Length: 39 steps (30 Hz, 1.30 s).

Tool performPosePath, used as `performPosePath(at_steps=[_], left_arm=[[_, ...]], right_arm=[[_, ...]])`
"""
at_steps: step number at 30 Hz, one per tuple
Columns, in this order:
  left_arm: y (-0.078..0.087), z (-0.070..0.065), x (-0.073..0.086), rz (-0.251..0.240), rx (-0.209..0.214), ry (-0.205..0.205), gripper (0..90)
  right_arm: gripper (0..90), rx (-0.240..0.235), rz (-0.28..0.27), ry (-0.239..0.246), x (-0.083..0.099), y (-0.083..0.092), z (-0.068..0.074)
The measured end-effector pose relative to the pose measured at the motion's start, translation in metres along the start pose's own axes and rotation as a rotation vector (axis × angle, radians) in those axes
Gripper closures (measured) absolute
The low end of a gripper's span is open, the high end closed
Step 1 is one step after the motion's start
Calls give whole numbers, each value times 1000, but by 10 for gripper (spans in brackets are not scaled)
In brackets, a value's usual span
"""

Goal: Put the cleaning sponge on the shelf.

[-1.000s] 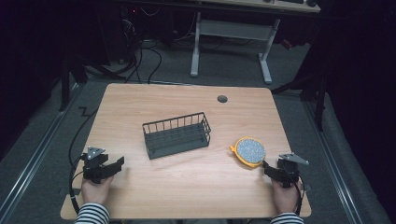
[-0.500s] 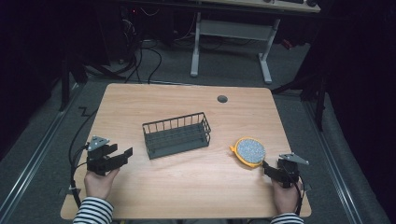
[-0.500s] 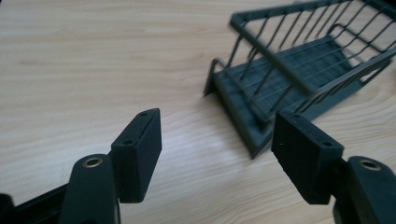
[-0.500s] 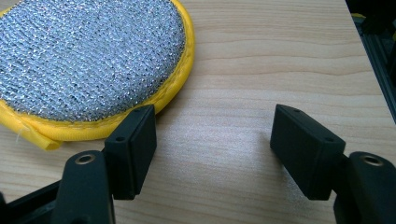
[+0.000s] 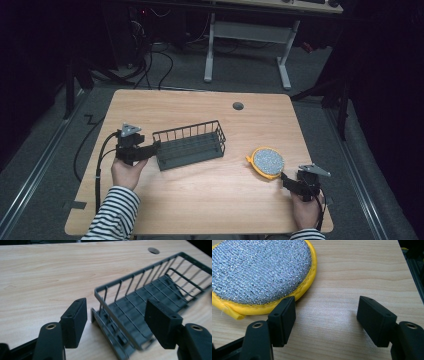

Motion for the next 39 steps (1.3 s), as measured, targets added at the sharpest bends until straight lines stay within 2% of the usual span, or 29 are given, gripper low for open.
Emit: performPosePath(at_steps=[1, 2, 5, 6, 10, 14, 18, 20, 25, 29, 31, 36, 39], left_arm=[[0, 0, 0, 0, 0, 0, 355], [-9, 1, -5, 13, -21, -19, 356], [-17, 1, -8, 27, -24, -21, 357], [-26, 1, -11, 43, -36, -38, 357], [-38, -2, -10, 62, -28, -52, 362], [-45, -7, -10, 55, -9, -74, 393], [-49, -9, -11, 60, 9, -75, 430], [-53, -11, -13, 57, 6, -72, 476], [-58, -13, -15, 59, 0, -74, 498], [-61, -18, -17, 47, 3, -44, 519], [-62, -19, -18, 45, 2, -41, 527], [-70, -30, -26, 56, 2, -59, 530], [-76, -38, -30, 56, 8, -38, 528]], right_arm=[[317, 0, 0, 0, 0, 0, 0], [317, -1, 0, -1, 0, 0, 0], [317, -1, 0, -1, 0, 0, 0], [316, -1, 0, -1, 0, 0, 0], [314, -5, 1, 1, 0, 0, 0], [314, -3, 1, 2, 0, 0, 0], [314, -4, 3, 3, 0, 0, 1], [314, -3, 4, 6, 0, 0, 1], [314, -1, 5, 6, 0, 0, 1], [314, -2, 5, 6, 0, 0, 1], [314, -2, 5, 6, 0, 0, 1], [314, -2, 4, 7, 0, 0, 1], [313, -2, 4, 7, 0, 0, 1]])
Point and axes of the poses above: each handheld gripper's, and its own axes: y roughly backward along the jaws, x roughly out of its underside, z roughly to its left, the point moved 8 cm from there along -y, roughly forward along the jaws, and after that the axes turned 14 degrees about -x, right-handed, at the moved point
